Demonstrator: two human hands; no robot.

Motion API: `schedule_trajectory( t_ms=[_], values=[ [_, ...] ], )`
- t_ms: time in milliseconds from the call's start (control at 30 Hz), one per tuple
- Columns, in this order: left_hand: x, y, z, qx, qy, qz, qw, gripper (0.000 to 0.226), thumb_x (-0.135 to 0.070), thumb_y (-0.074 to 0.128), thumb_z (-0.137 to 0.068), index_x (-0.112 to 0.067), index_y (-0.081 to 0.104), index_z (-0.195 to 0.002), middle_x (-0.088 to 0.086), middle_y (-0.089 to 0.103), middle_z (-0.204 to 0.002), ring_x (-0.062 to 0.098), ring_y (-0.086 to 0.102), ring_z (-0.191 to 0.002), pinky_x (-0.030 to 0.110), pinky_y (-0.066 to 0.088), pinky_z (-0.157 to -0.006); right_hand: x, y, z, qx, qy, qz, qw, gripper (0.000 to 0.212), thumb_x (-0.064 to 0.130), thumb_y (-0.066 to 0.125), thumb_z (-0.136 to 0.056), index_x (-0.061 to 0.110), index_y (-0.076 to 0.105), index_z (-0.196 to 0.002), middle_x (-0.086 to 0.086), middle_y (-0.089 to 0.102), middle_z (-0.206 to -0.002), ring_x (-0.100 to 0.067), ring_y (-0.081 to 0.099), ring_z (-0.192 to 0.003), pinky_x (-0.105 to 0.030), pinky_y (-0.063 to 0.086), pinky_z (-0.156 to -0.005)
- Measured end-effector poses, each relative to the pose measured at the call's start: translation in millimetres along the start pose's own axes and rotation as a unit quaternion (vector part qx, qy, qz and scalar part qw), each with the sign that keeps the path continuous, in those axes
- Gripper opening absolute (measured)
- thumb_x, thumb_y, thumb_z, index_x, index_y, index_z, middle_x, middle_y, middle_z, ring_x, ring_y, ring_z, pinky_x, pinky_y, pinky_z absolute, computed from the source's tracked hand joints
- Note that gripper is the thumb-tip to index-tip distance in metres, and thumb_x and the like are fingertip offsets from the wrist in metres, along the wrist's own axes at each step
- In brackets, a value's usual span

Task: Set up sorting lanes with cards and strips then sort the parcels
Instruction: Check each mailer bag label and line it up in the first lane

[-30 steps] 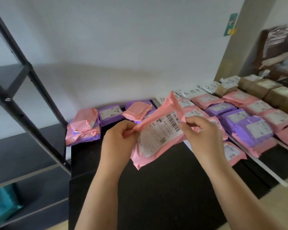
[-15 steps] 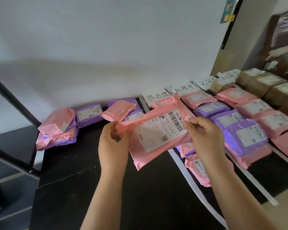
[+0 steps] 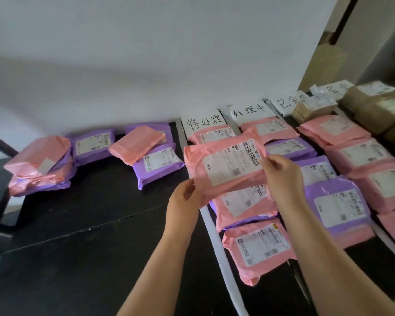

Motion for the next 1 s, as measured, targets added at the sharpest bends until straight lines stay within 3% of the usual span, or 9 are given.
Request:
schedule_trajectory(
  t_ms=[133,300,467,567,633,733,833,900,1000],
  values=[
    [-7.9,24.2,-36.9,0.013,-0.001,0.003,1.0,0.034,-0.026,0.059,-0.096,-0.027,0.059,-0.131,-0.021,0.066,-0.105,-0.009,0.058,-0.083,0.007,0.042,-0.055,-6.1,25.7,-37.9,0.05,-0.028,0.034,0.998,0.014,0.017,0.058,-0.096,0.011,0.069,-0.091,-0.002,0.066,-0.079,-0.028,0.062,-0.081,-0.033,0.037,-0.058],
    [-10.2,44.8,-77.5,0.015,-0.026,-0.039,0.999,0.026,-0.018,0.055,-0.095,-0.014,0.058,-0.12,-0.006,0.065,-0.102,0.001,0.056,-0.081,0.016,0.037,-0.06,-20.8,47.2,-73.9,0.095,-0.023,0.061,0.993,0.021,0.016,0.051,-0.1,0.011,0.066,-0.114,-0.009,0.069,-0.106,-0.03,0.063,-0.098,-0.046,0.051,-0.087],
    [4.6,63.6,-85.0,0.076,-0.037,-0.104,0.991,0.044,-0.022,0.047,-0.101,-0.018,0.043,-0.145,-0.005,0.054,-0.118,0.003,0.054,-0.086,0.016,0.039,-0.064,-41.1,63.8,-85.8,0.153,0.013,0.115,0.981,0.038,0.02,0.042,-0.106,0.017,0.053,-0.142,-0.011,0.059,-0.136,-0.03,0.057,-0.12,-0.04,0.048,-0.096],
    [11.1,68.1,-80.4,0.113,-0.016,-0.117,0.987,0.047,-0.028,0.043,-0.105,-0.021,0.036,-0.15,0.001,0.045,-0.149,0.02,0.049,-0.13,0.026,0.042,-0.098,-48.6,66.5,-84.2,0.17,0.038,0.138,0.975,0.043,0.02,0.042,-0.104,0.021,0.046,-0.147,-0.011,0.058,-0.137,-0.029,0.061,-0.11,-0.033,0.049,-0.077],
    [13.3,66.5,-76.9,0.124,-0.012,-0.125,0.984,0.052,-0.033,0.041,-0.105,-0.024,0.029,-0.154,0.002,0.032,-0.159,0.023,0.035,-0.143,0.037,0.034,-0.114,-49.8,63.2,-81.1,0.163,0.024,0.141,0.976,0.042,0.02,0.046,-0.102,0.025,0.049,-0.143,-0.006,0.062,-0.13,-0.025,0.064,-0.096,-0.032,0.048,-0.067],
    [12.1,57.9,-75.0,0.09,-0.006,-0.109,0.99,0.054,-0.034,0.047,-0.103,-0.026,0.03,-0.154,0.002,0.037,-0.157,0.023,0.04,-0.141,0.035,0.036,-0.106,-41.1,56.1,-74.2,0.134,-0.008,0.119,0.984,0.044,0.015,0.051,-0.098,0.027,0.051,-0.141,0.004,0.057,-0.127,-0.021,0.065,-0.093,-0.037,0.053,-0.069],
    [9.1,37.8,-71.4,0.035,-0.011,-0.112,0.993,0.053,-0.025,0.051,-0.102,-0.024,0.035,-0.152,0.003,0.042,-0.154,0.024,0.044,-0.138,0.035,0.041,-0.105,-22.6,57.9,-66.6,0.12,-0.03,0.112,0.986,0.043,0.015,0.051,-0.099,0.021,0.052,-0.142,-0.002,0.058,-0.134,-0.024,0.061,-0.11,-0.044,0.052,-0.09],
    [11.0,19.4,-70.7,0.006,-0.019,-0.114,0.993,0.05,-0.019,0.052,-0.101,-0.022,0.04,-0.149,0.005,0.046,-0.15,0.023,0.05,-0.133,0.032,0.045,-0.101,-7.5,63.9,-59.9,0.114,-0.044,0.108,0.987,0.039,0.016,0.053,-0.1,0.019,0.054,-0.139,-0.005,0.056,-0.139,-0.024,0.056,-0.122,-0.039,0.047,-0.098],
    [16.5,-21.3,-74.5,-0.064,-0.057,-0.104,0.991,0.051,-0.014,0.054,-0.1,-0.023,0.042,-0.148,0.001,0.043,-0.152,0.02,0.054,-0.127,0.029,0.051,-0.092,19.0,81.5,-45.1,0.112,-0.077,0.1,0.986,0.035,0.016,0.053,-0.099,0.019,0.058,-0.134,-0.001,0.058,-0.138,-0.02,0.055,-0.125,-0.029,0.04,-0.095]
  ],
)
Point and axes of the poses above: each hand's wrist, its own z-axis away from the middle knuckle, its own y-axis out of the palm, x = y × z, the point moved 5 cm from there along -z, towards the middle knuckle
